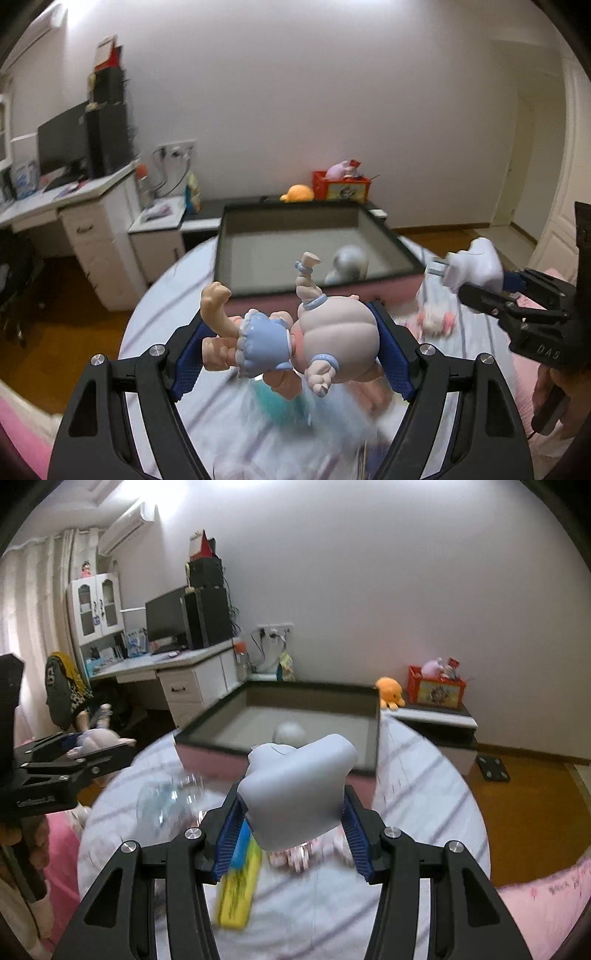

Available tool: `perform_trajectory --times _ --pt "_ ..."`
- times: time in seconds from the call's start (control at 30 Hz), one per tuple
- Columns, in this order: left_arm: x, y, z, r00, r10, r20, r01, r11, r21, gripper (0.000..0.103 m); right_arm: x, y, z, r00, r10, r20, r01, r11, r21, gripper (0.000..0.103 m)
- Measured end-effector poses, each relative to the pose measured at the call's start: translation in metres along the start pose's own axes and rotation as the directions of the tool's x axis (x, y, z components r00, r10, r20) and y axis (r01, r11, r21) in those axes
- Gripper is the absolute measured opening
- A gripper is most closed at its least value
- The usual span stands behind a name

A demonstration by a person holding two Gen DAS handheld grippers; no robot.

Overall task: Organize rigid objects
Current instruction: 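Carry the doll and white charger over the pink box and release both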

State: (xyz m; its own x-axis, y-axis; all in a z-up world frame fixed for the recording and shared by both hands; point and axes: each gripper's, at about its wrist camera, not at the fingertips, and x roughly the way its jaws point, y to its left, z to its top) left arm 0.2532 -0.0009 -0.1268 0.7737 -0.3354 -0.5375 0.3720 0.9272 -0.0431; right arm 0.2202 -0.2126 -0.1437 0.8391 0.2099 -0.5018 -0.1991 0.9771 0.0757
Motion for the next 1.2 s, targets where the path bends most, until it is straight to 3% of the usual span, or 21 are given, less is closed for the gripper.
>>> perform_trajectory --times 0.17,0.33,0.53,0.7,0.93,1.0,1.03,1.1,1.2 --pt "0.046 0.003 0.047 0.999 -0.034 -0.029 0.035 0.999 0.029 0.081 0.035 -0.005 0.038 1.0 0.021 -0.009 -0.021 1.0 -0.023 0.053" --pt "0.11 0.01 0.078 0.993 -0.043 -0.112 0.049 0.998 0.046 0.081 0.088 -0.015 0.066 0.998 0.032 -0.061 -0.034 0.999 -0.03 0.053" --pt "0.181 0.021 0.087 0.974 -0.018 -0.224 0.031 0.998 0.055 0.081 0.152 -0.028 0.083 0.987 0.022 -0.161 -0.027 0.999 -0.03 0.053" --pt "0.221 0.028 0.086 0.954 0.004 -0.3 0.013 0.999 0.052 0.081 0.197 -0.034 0.083 0.963 0.02 -0.268 -0.031 0.999 -0.037 0.053" --pt "0.25 0.028 0.079 0.928 0.033 -0.372 -0.018 0.999 0.042 0.082 0.218 -0.037 0.081 0.952 0.003 -0.306 -0.016 0.999 -0.04 0.054" --pt "0.246 0.031 0.081 0.936 0.02 -0.351 -0.014 1.0 0.02 0.084 0.217 -0.039 0.083 0.953 0.002 -0.303 -0.013 0.999 -0.034 0.055" --pt "0.241 0.03 0.083 0.944 0.025 -0.328 -0.02 1.0 0.02 0.091 0.214 -0.039 0.083 0.955 0.008 -0.296 -0.018 0.999 -0.031 0.055" --pt "0.231 0.03 0.085 0.954 0.051 -0.297 -0.045 0.999 0.028 0.097 0.209 -0.038 0.086 0.961 -0.006 -0.278 -0.004 0.999 -0.032 0.064" --pt "0.207 0.031 0.091 0.968 0.037 -0.247 -0.034 0.999 0.02 0.097 0.187 -0.039 0.091 0.973 -0.004 -0.23 0.001 1.0 -0.017 0.068"
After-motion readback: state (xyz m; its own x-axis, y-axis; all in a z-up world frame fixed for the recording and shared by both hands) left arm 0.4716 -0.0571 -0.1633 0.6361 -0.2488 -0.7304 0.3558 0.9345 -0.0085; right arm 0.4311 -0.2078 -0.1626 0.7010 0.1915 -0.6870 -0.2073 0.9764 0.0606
